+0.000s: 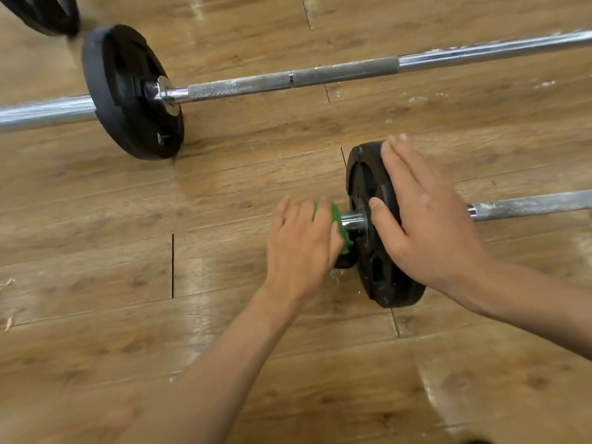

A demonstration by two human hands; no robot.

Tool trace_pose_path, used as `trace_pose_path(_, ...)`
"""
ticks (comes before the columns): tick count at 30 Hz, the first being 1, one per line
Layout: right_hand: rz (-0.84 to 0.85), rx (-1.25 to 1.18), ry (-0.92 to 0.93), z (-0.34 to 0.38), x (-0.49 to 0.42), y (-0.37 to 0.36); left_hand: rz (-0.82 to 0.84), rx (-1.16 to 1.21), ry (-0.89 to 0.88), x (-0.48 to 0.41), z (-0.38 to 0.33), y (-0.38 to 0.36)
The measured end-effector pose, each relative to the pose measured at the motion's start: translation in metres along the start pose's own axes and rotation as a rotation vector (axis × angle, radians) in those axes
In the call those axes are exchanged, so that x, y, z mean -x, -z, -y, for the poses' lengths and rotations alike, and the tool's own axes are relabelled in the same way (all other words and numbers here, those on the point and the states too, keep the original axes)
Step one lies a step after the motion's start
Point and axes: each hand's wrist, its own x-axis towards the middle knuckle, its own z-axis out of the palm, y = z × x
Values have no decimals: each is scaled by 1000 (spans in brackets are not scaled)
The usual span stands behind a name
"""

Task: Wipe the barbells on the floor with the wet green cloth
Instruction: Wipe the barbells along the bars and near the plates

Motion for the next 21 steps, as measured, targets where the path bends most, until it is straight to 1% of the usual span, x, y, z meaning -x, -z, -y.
trace_pose_path(2,-2,2,-7,-1,-1,-1,22,-46,114,-3,19,5)
trace_pose_path(4,-6,2,-19,0,-1,-2,-2,-35,162,-4,15,5)
trace_pose_path(6,-16,-2,-22,1,-1,-3,-27,-26,100,-1,-5,-4)
trace_pose_path(9,-26,-5,-16,2,1,-2,-54,-14,-67,5,-32,-18)
trace_pose_path(11,-22,-4,-13,2,1,-2,-105,-27,-91,5,-26,-19)
trace_pose_path(12,-18,-3,-20,2,-1,-1,-121,-50,-64,6,-19,-18)
trace_pose_path(14,-7,-5,-43,1,-5,-1,-137,-102,44,5,-1,-15)
trace_pose_path(17,31,31,-64,0,-19,2,-137,-53,208,-3,15,-9)
trace_pose_path(19,32,90,-73,0,-30,3,-136,-28,212,-8,7,-10)
trace_pose_path(21,15,126,-80,-2,-38,2,-88,-15,100,-7,-14,-16)
